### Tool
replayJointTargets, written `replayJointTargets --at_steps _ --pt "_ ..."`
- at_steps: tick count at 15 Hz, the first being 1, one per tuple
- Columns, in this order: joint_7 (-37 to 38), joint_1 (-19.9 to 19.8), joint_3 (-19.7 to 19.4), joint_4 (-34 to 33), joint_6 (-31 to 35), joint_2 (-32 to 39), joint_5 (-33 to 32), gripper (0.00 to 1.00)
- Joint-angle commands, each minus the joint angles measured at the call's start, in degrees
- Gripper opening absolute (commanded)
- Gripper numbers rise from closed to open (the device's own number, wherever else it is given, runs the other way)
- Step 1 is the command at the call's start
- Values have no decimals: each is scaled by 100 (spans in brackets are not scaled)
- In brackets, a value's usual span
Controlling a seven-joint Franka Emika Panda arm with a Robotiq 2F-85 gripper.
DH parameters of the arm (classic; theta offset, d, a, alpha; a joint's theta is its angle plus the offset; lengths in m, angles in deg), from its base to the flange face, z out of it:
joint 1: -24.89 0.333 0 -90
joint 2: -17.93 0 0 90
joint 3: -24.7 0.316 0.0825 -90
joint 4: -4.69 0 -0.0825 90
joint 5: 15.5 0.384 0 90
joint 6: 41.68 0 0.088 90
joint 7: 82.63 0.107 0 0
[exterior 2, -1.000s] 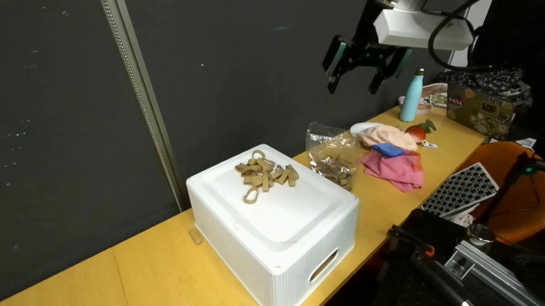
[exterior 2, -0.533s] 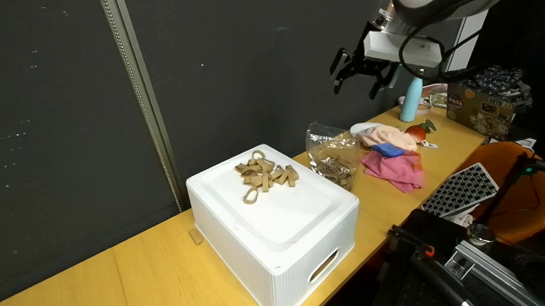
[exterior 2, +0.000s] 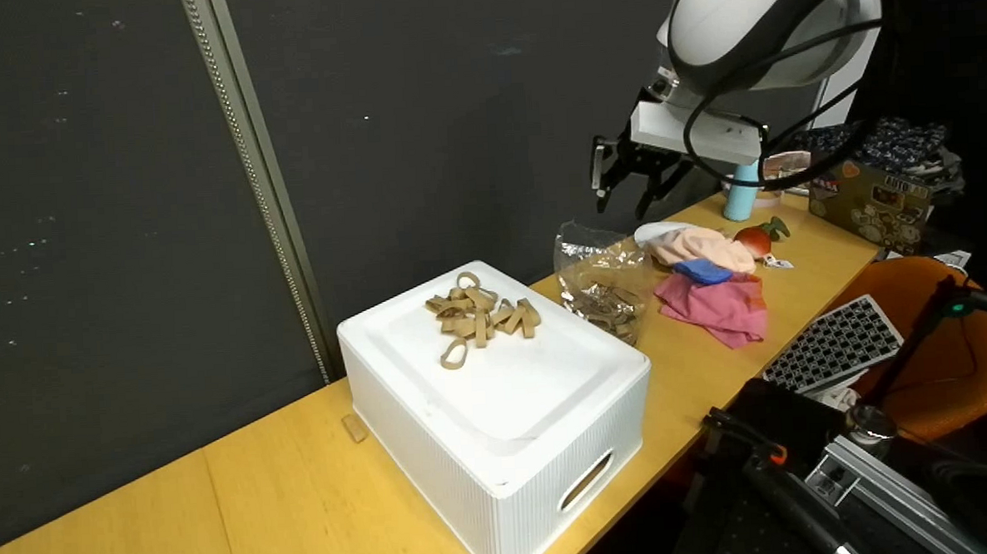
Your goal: Remove some rubber bands from the plastic and put them on top of the white storage container.
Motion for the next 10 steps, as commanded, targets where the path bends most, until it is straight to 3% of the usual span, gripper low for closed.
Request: replayJointTargets --at_steps 1,5,10 --pt "-151 159 -151 -170 181 228 207 27" --pt "-244 229 -154 -304 255 534 415 1" --pt "-369 362 -130 -217 279 711 771 0"
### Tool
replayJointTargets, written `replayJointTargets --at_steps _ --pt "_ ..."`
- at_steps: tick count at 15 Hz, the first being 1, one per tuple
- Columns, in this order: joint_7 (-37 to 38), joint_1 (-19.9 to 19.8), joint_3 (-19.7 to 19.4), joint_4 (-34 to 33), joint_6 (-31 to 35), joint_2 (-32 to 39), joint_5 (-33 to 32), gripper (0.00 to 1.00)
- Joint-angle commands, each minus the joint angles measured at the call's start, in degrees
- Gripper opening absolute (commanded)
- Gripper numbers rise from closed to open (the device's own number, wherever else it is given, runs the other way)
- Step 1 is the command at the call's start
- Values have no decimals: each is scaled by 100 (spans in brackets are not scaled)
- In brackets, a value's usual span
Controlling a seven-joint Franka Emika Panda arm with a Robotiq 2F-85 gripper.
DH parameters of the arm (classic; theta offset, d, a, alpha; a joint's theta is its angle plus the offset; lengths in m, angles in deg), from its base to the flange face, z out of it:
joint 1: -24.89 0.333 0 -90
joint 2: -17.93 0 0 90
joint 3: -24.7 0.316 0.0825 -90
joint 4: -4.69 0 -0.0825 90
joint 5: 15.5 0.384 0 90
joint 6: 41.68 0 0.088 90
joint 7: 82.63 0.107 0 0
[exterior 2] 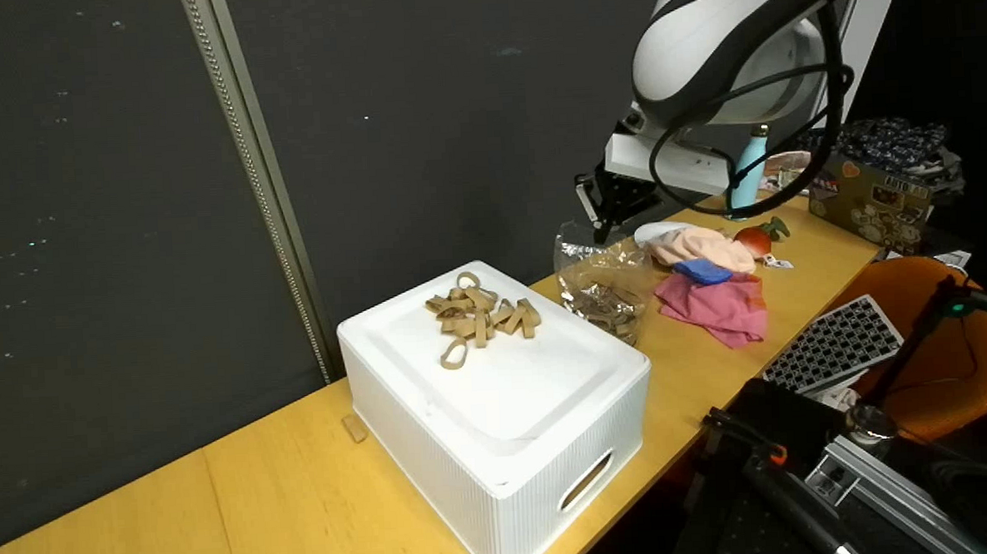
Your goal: Remove some rubber bands from the plastic and put them on top of the white storage container.
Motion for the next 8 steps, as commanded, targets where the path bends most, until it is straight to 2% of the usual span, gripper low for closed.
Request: replayJointTargets --at_steps 1,8 --pt "-208 154 -102 34 107 122 326 0" --pt "-440 55 -288 435 318 207 659 0"
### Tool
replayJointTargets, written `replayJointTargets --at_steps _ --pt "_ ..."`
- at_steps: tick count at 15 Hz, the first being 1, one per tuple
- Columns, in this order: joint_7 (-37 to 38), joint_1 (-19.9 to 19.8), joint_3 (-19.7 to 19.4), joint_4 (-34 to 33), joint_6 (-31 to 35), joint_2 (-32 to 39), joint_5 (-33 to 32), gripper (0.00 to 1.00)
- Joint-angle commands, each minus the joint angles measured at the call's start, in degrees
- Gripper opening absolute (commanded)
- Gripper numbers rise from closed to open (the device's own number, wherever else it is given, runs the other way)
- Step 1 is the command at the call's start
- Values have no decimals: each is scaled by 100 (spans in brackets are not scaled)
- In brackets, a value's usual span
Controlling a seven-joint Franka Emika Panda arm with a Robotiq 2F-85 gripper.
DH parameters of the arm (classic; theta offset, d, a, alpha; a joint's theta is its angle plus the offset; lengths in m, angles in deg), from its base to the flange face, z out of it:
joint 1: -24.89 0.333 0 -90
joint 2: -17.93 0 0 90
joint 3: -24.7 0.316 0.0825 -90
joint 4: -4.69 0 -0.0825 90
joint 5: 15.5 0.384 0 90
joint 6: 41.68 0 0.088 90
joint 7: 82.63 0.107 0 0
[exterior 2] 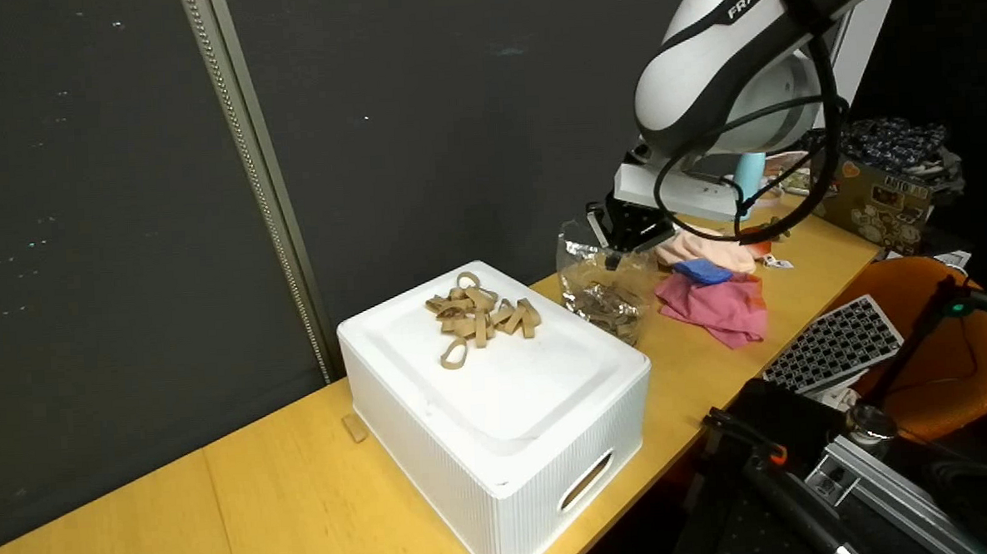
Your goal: Remove some rubber bands from the plastic and put them on top of the white storage container.
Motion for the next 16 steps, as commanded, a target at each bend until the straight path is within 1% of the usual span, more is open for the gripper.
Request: replayJointTargets --at_steps 1,4,7,9,12,16 --pt "-328 -7 -155 216 286 52 369 0" --pt "-405 -24 -214 173 408 311 495 0" --pt "-394 1 -207 -72 470 581 503 0" --pt "-463 -44 -206 -190 448 619 567 0" --pt "-712 -128 -105 -424 159 561 982 0" --pt "-913 -148 -64 -643 -115 747 1454 0"
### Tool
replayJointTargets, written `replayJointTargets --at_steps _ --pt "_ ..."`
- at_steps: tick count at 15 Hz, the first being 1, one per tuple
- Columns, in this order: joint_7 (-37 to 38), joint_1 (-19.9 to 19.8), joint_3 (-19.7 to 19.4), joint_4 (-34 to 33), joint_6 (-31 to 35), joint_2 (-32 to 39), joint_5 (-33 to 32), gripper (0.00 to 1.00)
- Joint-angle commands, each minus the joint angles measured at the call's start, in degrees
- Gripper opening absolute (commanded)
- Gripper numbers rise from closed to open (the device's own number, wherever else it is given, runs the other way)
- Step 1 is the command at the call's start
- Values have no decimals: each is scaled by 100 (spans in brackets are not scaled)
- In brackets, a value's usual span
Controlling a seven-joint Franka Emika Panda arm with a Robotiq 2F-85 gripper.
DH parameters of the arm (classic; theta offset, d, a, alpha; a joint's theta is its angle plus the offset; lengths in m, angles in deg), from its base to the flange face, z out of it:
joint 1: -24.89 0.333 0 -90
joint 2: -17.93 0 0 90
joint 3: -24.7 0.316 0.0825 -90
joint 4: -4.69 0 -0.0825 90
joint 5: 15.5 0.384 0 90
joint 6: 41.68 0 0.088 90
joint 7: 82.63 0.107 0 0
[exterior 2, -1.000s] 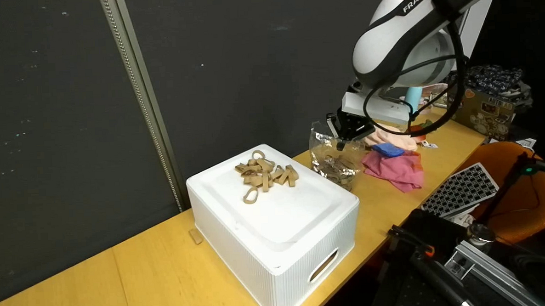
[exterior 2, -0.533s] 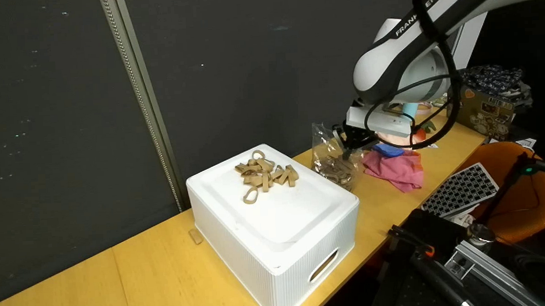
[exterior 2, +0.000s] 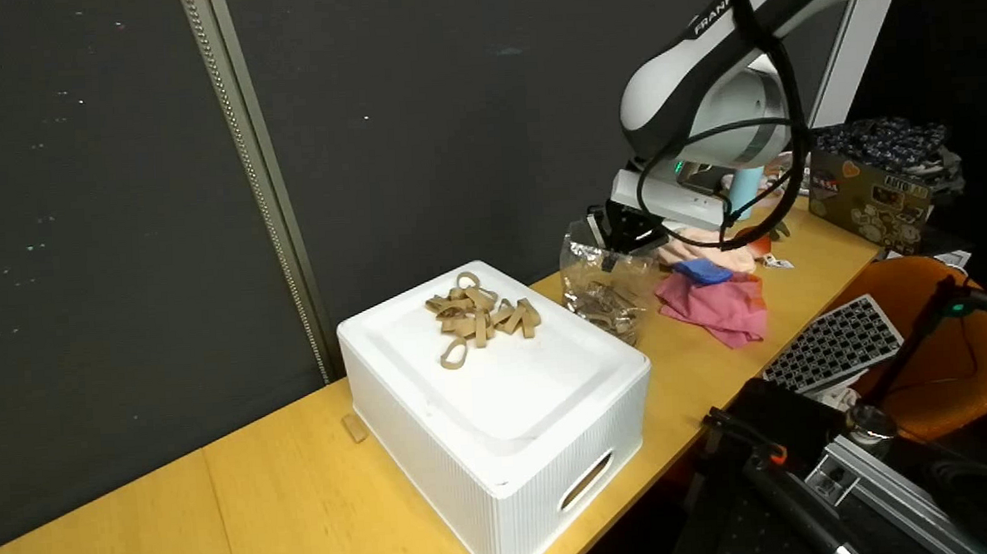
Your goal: Remove some rubber bands from the plastic and put them on top of the white storage container.
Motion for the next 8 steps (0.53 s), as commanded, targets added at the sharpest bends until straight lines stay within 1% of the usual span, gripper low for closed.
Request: replayJointTargets --at_steps 1,5,7,8 --pt "-343 -109 98 -246 -337 189 552 0" --pt "-701 -207 130 -239 -489 340 1034 0" --pt "-672 -205 71 -209 -560 350 1026 0" --pt "-587 -194 17 -189 -613 320 916 0"
